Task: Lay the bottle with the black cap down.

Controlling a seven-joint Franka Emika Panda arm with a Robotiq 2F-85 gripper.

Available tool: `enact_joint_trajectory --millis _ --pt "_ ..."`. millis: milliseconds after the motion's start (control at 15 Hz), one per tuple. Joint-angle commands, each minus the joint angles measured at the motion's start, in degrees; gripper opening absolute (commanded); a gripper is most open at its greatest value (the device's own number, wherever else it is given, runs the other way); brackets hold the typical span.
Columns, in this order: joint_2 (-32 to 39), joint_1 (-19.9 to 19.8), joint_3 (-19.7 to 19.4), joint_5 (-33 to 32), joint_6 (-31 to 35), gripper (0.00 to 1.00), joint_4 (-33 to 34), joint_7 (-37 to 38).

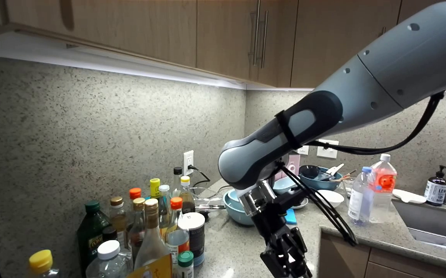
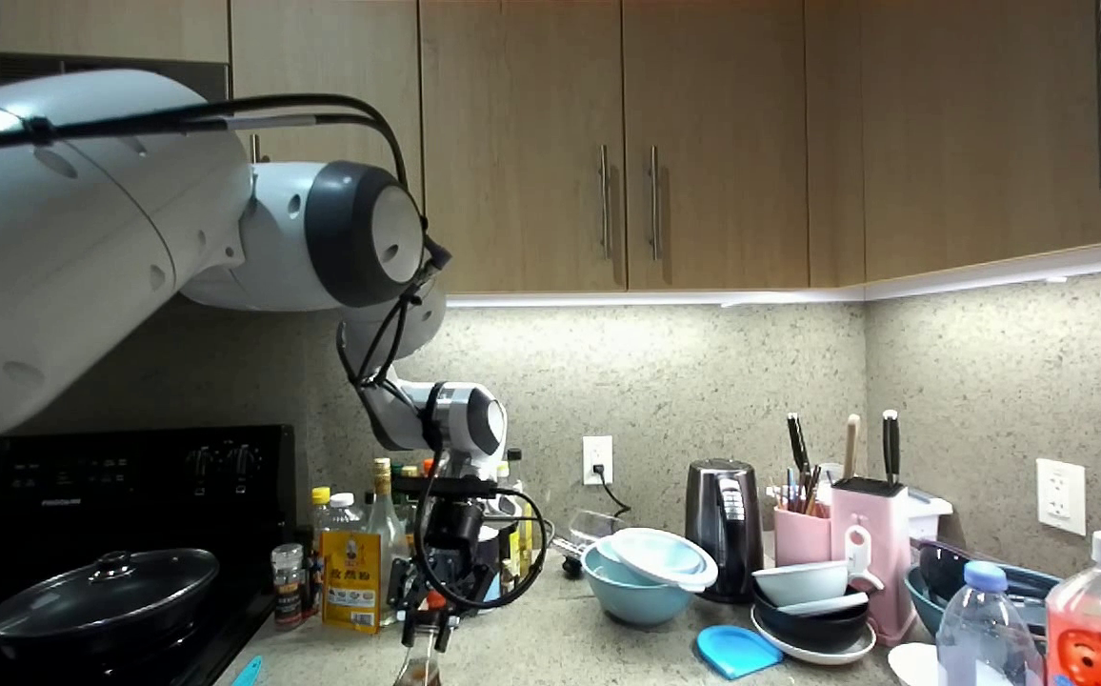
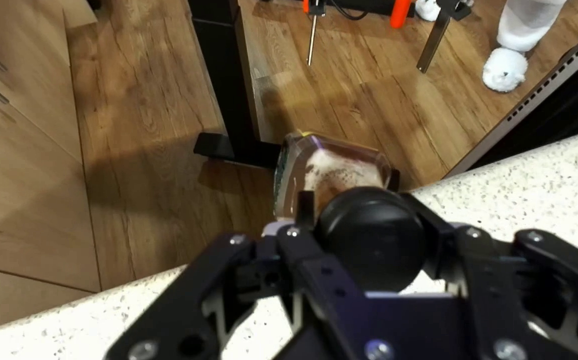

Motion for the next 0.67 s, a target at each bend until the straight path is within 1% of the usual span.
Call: enact_joint_trajectory --millis 0,267,600 --pt "0.6 0.7 0.7 -2.1 1.1 0.19 2.4 -1.7" --pt "-0.3 0.8 1.5 -4.0 6.9 0.19 1.2 -5.0" --pt "-2.1 0.4 2.5 -4.4 17.2 0.19 -1.4 -9.3"
